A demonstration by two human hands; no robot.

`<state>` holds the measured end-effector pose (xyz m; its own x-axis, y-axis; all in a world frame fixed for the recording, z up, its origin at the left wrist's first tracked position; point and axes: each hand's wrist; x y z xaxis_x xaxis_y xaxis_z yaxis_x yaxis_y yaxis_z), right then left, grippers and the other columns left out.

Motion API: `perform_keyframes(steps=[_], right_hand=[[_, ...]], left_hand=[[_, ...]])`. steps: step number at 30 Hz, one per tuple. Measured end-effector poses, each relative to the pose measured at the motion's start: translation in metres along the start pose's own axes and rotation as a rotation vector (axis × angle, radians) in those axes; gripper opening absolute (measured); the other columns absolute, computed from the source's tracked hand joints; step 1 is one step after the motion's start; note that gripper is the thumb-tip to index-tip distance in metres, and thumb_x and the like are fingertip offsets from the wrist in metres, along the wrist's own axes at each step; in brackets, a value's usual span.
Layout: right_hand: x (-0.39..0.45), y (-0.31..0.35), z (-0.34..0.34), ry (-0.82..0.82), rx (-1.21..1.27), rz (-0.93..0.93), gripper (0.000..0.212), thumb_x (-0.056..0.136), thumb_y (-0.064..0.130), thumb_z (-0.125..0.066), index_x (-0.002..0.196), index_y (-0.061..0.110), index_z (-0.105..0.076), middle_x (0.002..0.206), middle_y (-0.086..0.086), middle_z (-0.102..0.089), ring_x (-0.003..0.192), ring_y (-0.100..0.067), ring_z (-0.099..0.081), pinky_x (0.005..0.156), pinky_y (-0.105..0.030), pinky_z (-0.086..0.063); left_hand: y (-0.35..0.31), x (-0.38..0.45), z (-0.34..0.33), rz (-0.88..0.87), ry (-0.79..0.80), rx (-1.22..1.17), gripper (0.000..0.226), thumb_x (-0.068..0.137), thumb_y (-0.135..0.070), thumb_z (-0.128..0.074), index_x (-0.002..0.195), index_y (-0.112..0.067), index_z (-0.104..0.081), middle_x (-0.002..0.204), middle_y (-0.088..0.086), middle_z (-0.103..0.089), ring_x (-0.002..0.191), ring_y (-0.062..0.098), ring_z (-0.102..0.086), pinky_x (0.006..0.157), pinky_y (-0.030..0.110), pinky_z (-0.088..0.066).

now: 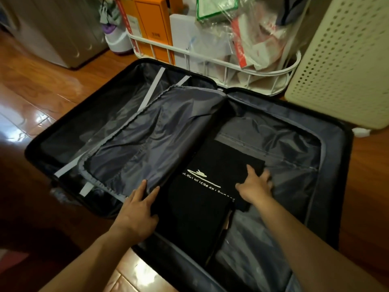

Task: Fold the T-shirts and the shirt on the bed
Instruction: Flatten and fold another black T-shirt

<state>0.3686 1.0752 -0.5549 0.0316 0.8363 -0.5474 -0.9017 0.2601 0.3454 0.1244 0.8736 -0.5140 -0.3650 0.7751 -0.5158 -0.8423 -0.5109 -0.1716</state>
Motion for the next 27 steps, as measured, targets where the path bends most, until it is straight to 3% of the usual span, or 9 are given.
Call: perform_keyframes(steps=[2, 3, 6, 10, 14, 18, 21, 24, 27], right_hand=[[-0.002, 0.012, -0.003, -0.3, -0.108, 0.318, 0.061, 0.095, 0.028, -0.063, 0.15, 0.032, -0.039, 0.16, -0.008, -0.015, 0.142, -0.033, -0.025, 0.11, -0.046, -0.038], [0.0, 0.025, -0.006, -0.329, -0.116, 0.503, 0.051, 0.095, 0.026, -0.062, 0.144, 0.026, -0.048, 0.154, -0.007, -0.031, 0.137, -0.03, -0.032, 0.109, -0.042, -0.038], [0.003, 0.068, -0.029, -0.1, -0.267, 0.8, 0.038, 0.096, 0.025, -0.061, 0.133, 0.019, -0.059, 0.134, -0.003, -0.05, 0.126, -0.025, -0.042, 0.107, -0.036, -0.041], [0.008, 0.086, -0.069, -0.013, -0.547, 0.683, 0.067, 0.093, 0.039, -0.066, 0.149, 0.013, -0.041, 0.149, -0.011, -0.035, 0.137, -0.032, -0.032, 0.115, -0.043, -0.034], [0.01, 0.079, -0.085, 0.025, -0.6, 0.695, 0.1, 0.085, 0.056, -0.069, 0.158, 0.009, -0.018, 0.159, -0.015, -0.02, 0.145, -0.034, -0.02, 0.122, -0.045, -0.022], [0.014, 0.067, -0.083, -0.202, -0.47, 0.751, 0.071, 0.094, 0.038, -0.065, 0.152, 0.01, -0.036, 0.153, -0.008, -0.037, 0.136, -0.026, -0.035, 0.113, -0.039, -0.035], [0.014, 0.059, -0.085, -0.277, -0.184, 0.811, 0.054, 0.101, 0.029, -0.055, 0.149, 0.008, -0.043, 0.151, -0.006, -0.044, 0.136, -0.021, -0.036, 0.116, -0.033, -0.034], [0.01, 0.06, -0.087, -0.464, -0.064, 0.884, 0.053, 0.099, 0.029, -0.057, 0.148, 0.013, -0.046, 0.152, -0.004, -0.046, 0.14, -0.022, -0.036, 0.12, -0.044, -0.031], [0.013, 0.061, -0.089, -0.27, -0.328, 0.846, 0.06, 0.103, 0.041, -0.045, 0.158, 0.027, -0.027, 0.164, -0.005, -0.024, 0.152, -0.029, -0.015, 0.124, -0.056, -0.01]], left_hand=[[0.0, 0.001, 0.0, 0.001, 0.0, -0.001, 0.087, 0.092, -0.034, -0.06, 0.162, -0.037, -0.009, 0.169, 0.004, 0.017, 0.156, 0.033, -0.005, 0.127, 0.038, -0.012], [0.001, 0.002, -0.001, 0.002, -0.003, 0.003, 0.088, 0.091, -0.034, -0.06, 0.162, -0.038, -0.009, 0.169, 0.003, 0.017, 0.155, 0.033, -0.006, 0.127, 0.038, -0.012], [0.003, 0.003, -0.005, 0.008, -0.006, 0.016, 0.089, 0.09, -0.035, -0.059, 0.162, -0.039, -0.007, 0.168, 0.003, 0.017, 0.155, 0.034, -0.005, 0.127, 0.04, -0.012], [0.002, 0.003, -0.007, 0.016, -0.016, 0.018, 0.088, 0.092, -0.038, -0.059, 0.162, -0.039, -0.005, 0.168, 0.003, 0.019, 0.156, 0.034, -0.001, 0.127, 0.042, -0.011], [0.001, 0.004, -0.006, 0.015, -0.02, 0.018, 0.087, 0.091, -0.036, -0.059, 0.162, -0.038, -0.007, 0.168, 0.005, 0.018, 0.156, 0.034, -0.001, 0.127, 0.04, -0.01], [0.001, 0.003, -0.008, 0.02, -0.033, -0.007, 0.087, 0.089, -0.037, -0.057, 0.161, -0.04, -0.009, 0.169, 0.005, 0.016, 0.155, 0.034, -0.003, 0.127, 0.041, -0.011], [-0.002, 0.002, -0.004, 0.022, -0.024, -0.008, 0.087, 0.085, -0.042, -0.053, 0.161, -0.039, -0.01, 0.169, 0.005, 0.015, 0.155, 0.033, -0.004, 0.127, 0.038, -0.01], [-0.003, 0.0, -0.003, 0.023, -0.019, -0.02, 0.085, 0.09, -0.04, -0.055, 0.162, -0.039, -0.009, 0.168, 0.003, 0.017, 0.155, 0.032, -0.001, 0.126, 0.038, -0.006], [-0.003, 0.001, -0.004, 0.022, -0.014, -0.005, 0.086, 0.093, -0.038, -0.057, 0.162, -0.04, -0.007, 0.168, 0.002, 0.019, 0.156, 0.033, 0.001, 0.127, 0.039, -0.006]])
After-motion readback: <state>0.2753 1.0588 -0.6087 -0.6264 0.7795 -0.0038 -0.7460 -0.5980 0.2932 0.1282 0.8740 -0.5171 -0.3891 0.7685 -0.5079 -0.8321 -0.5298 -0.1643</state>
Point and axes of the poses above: each hand's wrist, its own x-axis towards the middle knuckle, its own z-axis out of the back of the hand, y = z × x
